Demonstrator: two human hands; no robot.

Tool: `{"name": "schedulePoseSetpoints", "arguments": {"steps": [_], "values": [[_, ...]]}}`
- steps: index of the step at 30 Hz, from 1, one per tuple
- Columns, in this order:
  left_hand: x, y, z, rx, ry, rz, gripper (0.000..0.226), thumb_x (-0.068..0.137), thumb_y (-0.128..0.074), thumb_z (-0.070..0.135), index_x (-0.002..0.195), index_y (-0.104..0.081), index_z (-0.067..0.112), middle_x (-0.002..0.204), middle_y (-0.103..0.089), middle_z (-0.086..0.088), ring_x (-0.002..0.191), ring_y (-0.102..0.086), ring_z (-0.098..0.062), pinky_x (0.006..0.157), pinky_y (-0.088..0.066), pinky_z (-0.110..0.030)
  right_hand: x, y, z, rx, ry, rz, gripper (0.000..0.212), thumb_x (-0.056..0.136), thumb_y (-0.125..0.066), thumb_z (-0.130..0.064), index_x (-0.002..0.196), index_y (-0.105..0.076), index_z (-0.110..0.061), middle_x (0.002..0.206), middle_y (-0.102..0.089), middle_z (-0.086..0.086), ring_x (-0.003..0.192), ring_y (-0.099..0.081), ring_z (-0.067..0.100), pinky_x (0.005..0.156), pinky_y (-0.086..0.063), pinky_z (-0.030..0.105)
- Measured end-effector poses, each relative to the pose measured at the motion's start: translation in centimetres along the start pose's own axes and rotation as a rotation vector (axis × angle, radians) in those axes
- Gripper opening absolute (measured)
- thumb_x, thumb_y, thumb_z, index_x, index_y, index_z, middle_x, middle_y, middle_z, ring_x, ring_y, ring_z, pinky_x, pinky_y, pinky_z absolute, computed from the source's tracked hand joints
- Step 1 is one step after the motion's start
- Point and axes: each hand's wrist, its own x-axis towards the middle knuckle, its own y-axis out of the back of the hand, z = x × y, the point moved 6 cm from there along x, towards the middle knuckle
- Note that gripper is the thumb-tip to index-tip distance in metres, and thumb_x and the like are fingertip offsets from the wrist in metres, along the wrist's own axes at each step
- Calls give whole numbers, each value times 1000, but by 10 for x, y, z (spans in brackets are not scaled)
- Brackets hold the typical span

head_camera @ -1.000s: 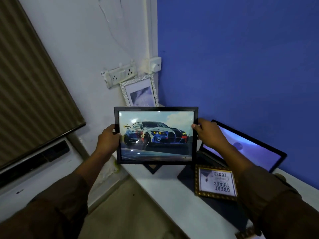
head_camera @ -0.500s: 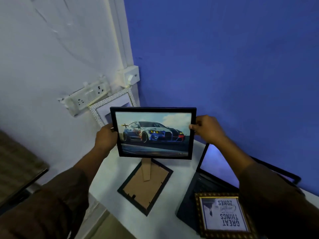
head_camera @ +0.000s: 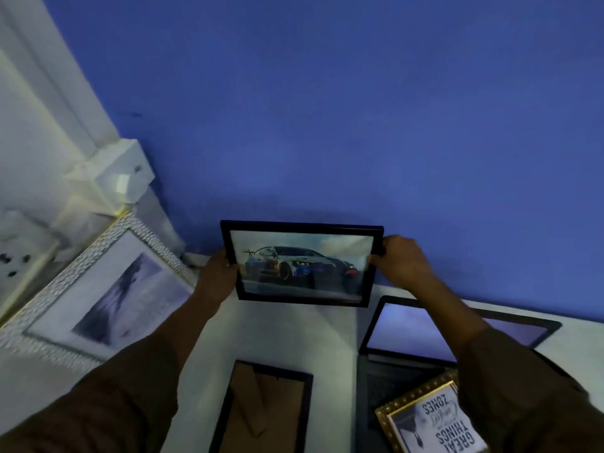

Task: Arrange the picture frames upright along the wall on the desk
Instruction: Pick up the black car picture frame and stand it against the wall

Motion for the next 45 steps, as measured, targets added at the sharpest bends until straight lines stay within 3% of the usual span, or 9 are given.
{"name": "schedulePoseSetpoints", "arguments": {"steps": [5,10,16,21,30,33,36,42,45], "values": [[53,-25,-12,135,7,-83,32,97,-46,-2,128,-56,-2,122,-62,-16,108,-59,-35,82,-38,-33,30,-19,13,-34,-106,-5,28,92,-69,-31,102,-71,-5,105,-73,17,98,-67,34,70,-42,29],[78,-32,-20,95,51,-101,44,97,-43,5,139,-53,14,133,-62,-13,114,-59,-35,91,-47,-39,52,-36,16,-41,-187,-39,29,91,-70,-32,101,-72,-5,103,-73,16,87,-62,31,70,-42,29],[86,-41,-19,56,50,-130,43,101,-45,13,143,-50,18,134,-63,-13,112,-62,-33,95,-52,-45,66,-47,21,-32,-229,-55,39,88,-73,-36,115,-70,-8,116,-73,16,110,-66,35,79,-47,31],[86,-44,-20,35,62,-143,42,102,-48,18,144,-48,18,138,-61,-13,118,-61,-32,101,-50,-45,73,-47,24,37,-257,-36,36,88,-76,-36,110,-72,-7,113,-74,17,109,-66,34,79,-47,30],[78,-52,-18,-4,137,-174,64,99,-59,21,154,-27,15,146,-51,-11,127,-53,-32,91,-43,-30,64,-47,30,173,-275,-24,46,88,-77,-39,121,-71,-8,119,-73,13,102,-64,27,80,-40,24],[68,-46,-20,-41,175,-136,76,96,-64,26,158,-21,14,153,-46,-11,134,-49,-33,105,-44,-37,56,-44,32,163,-275,-26,57,88,-75,-44,130,-65,-6,128,-70,12,116,-64,28,82,-41,25],[48,-37,-22,-24,198,-96,79,97,-62,29,159,-18,10,157,-40,-12,141,-42,-33,108,-36,-33,40,-36,32,114,-248,-14,68,88,-71,-49,135,-60,-1,144,-59,12,128,-57,30,97,-44,30],[-10,-18,-25,-30,218,-18,83,97,-62,24,160,-10,8,166,-21,-14,150,-26,-32,119,-23,-36,-1,-20,14,134,-91,65,80,89,-75,-36,153,-37,-5,151,-50,19,135,-51,36,106,-44,38],[-38,-5,-46,-27,179,30,99,81,-65,59,159,-18,20,165,-26,-8,149,-30,-30,123,-26,-46,-20,-16,-2,113,24,98,79,89,-75,-35,153,-38,-8,148,-48,21,132,-51,38,103,-46,41]]}}
